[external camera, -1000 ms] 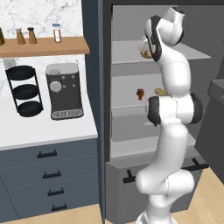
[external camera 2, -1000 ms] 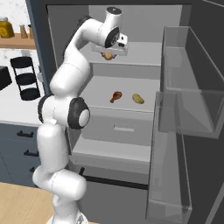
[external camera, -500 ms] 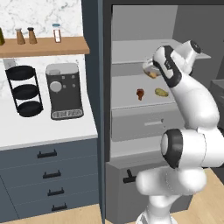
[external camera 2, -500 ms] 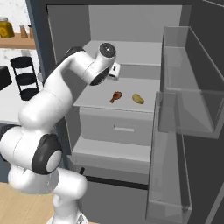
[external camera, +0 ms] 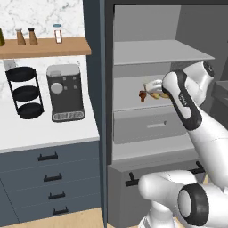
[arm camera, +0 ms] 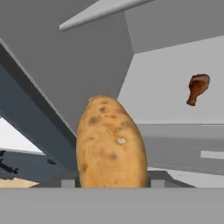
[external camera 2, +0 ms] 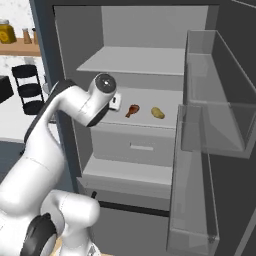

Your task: Place one potato and one chicken drumstick in each tupperware on the nearby counter, to pack two identical lunches.

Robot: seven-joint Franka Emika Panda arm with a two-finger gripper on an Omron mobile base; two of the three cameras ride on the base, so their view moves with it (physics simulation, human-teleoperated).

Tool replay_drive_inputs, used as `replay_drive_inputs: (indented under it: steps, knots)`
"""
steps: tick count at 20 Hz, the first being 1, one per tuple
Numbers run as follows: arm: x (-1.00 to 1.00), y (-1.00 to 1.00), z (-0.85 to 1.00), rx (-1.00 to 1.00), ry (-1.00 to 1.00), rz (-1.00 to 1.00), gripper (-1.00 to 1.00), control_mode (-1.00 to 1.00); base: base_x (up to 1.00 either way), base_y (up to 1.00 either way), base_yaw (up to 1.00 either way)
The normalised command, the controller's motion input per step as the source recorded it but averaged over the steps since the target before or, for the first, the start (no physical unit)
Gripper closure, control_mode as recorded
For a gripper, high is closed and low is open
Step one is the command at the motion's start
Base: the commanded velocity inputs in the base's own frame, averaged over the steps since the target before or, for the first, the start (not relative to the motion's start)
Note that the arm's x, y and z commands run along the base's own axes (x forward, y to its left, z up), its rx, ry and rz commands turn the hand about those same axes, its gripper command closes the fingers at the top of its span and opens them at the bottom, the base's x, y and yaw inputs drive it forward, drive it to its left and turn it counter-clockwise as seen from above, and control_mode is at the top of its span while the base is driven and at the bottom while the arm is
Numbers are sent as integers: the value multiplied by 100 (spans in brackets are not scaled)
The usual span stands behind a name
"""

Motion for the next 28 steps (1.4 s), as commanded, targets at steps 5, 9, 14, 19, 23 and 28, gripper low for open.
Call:
replay_drive_inputs:
  steps: [5,9,14,19,23,28]
  knots:
    - [-100,34,-10,-4,10,35,100,-100,0,0,0]
    - [-100,38,-5,-6,10,34,100,-100,0,0,0]
    - [-18,12,-2,-2,2,5,100,100,-47,64,19]
    - [0,0,0,0,0,0,100,100,-7,100,13]
    - [0,0,0,0,0,0,100,100,31,100,1]
    - [0,0,0,0,0,0,100,100,57,100,0]
